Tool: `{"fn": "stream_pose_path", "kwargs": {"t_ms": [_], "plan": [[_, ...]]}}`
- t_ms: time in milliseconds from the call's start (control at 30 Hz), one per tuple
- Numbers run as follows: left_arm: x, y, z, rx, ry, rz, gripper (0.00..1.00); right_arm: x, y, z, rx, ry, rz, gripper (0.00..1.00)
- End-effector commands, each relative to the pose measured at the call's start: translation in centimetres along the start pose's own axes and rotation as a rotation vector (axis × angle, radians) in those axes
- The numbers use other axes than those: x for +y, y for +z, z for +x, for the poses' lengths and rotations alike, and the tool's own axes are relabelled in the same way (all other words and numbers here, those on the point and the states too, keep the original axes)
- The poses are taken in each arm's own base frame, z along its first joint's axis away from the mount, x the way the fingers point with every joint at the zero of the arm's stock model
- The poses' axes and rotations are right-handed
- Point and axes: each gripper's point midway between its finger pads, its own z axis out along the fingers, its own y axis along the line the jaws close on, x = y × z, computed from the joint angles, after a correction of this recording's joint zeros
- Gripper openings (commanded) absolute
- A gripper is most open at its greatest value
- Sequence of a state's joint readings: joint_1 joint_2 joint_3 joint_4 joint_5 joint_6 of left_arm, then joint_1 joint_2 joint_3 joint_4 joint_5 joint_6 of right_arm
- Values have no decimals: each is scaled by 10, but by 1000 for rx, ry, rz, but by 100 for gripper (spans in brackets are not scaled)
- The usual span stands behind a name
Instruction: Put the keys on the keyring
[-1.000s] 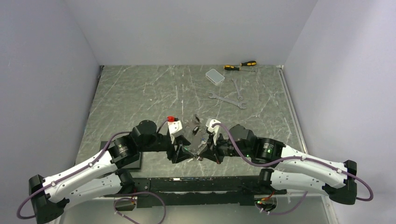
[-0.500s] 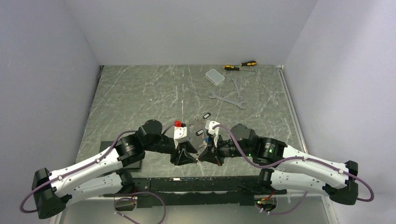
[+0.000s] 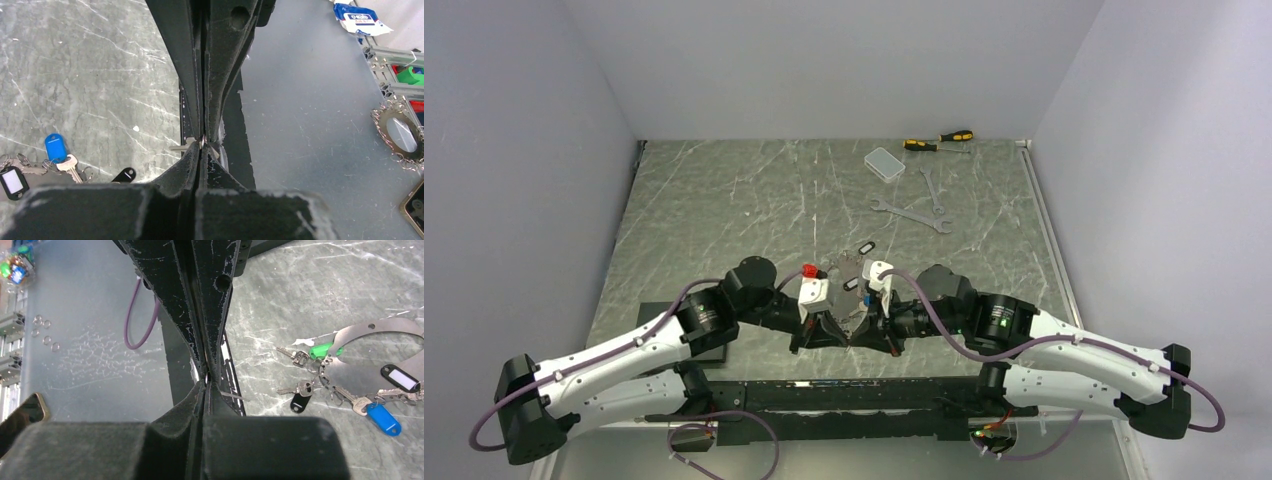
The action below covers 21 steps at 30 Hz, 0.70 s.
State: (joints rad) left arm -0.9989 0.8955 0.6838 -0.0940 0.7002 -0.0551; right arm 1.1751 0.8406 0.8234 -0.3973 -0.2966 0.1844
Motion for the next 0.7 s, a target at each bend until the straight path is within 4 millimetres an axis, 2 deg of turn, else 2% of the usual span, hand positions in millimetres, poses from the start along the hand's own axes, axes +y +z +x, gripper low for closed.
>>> {"fn": "stream_pose_path", "kwargs": {"t_ms": [0, 33, 67, 100, 200, 267, 400, 667], "plan": [[-2, 1, -37, -147, 114, 4, 0, 12, -9, -43, -138, -47, -28, 21], [0, 0, -40, -175, 116, -14, 0, 10, -12, -47, -162, -42, -11, 40], [3, -3, -46, -208, 114, -43, 0, 8, -15, -53, -198, -35, 7, 50], [4, -5, -52, -242, 117, -62, 0, 8, -20, -59, -247, -31, 15, 56], [4, -15, -74, -383, 137, -100, 0, 11, -42, -76, -421, -15, 21, 60], [0, -21, -86, -473, 136, -99, 0, 7, -52, -82, -509, -3, 38, 60], [-4, -27, -103, -604, 126, -84, 0, 8, -65, -89, -612, -2, 37, 53], [-12, -27, -126, -713, 130, -13, 0, 13, -61, -100, -618, -69, 15, 35]]}}
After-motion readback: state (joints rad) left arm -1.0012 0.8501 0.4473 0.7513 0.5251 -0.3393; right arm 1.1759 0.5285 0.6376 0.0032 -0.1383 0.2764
